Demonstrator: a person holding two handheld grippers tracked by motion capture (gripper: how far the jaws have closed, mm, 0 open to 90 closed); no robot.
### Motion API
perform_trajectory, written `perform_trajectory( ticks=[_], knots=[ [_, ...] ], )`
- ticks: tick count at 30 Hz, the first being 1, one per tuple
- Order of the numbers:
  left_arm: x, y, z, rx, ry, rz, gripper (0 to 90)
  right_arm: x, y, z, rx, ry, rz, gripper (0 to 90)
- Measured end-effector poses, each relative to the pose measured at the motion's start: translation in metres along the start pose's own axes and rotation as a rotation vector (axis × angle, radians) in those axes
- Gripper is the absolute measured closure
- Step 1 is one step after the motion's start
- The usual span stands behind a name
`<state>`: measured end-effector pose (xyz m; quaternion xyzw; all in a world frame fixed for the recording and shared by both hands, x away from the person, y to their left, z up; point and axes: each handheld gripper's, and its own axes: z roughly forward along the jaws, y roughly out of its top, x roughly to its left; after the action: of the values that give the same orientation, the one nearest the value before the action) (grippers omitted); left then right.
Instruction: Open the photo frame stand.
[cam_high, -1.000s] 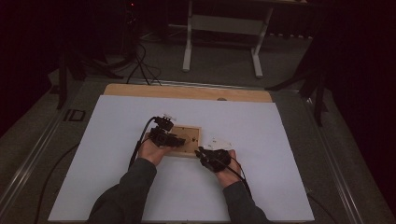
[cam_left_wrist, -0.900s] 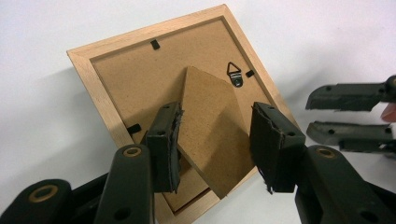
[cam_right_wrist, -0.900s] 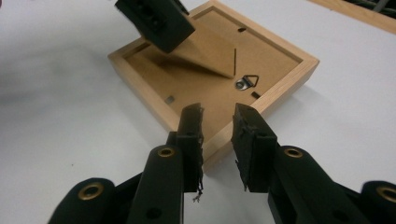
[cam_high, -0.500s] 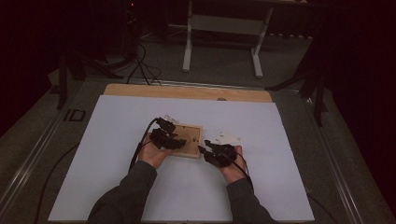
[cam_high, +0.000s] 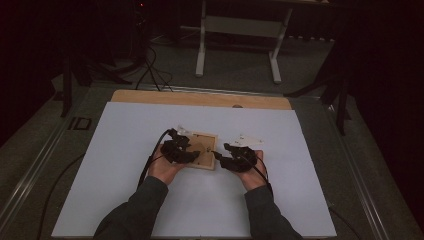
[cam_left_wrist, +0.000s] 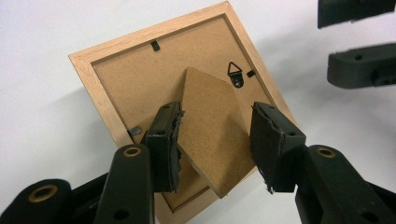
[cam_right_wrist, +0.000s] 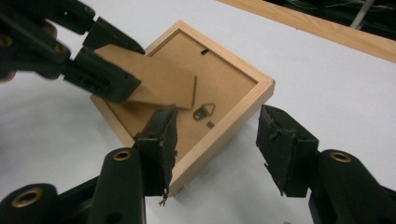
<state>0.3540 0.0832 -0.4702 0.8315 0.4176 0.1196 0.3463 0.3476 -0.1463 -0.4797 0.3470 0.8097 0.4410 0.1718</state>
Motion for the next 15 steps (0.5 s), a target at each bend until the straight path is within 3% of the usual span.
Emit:
perform_trajectory(
  ticks=[15],
  knots=[
    [-0.007,-0.009,-0.003,-0.05,0.029,0.034,54.4,-0.01,0.021,0.001,0.004,-0.004,0.011,46.7]
  ],
)
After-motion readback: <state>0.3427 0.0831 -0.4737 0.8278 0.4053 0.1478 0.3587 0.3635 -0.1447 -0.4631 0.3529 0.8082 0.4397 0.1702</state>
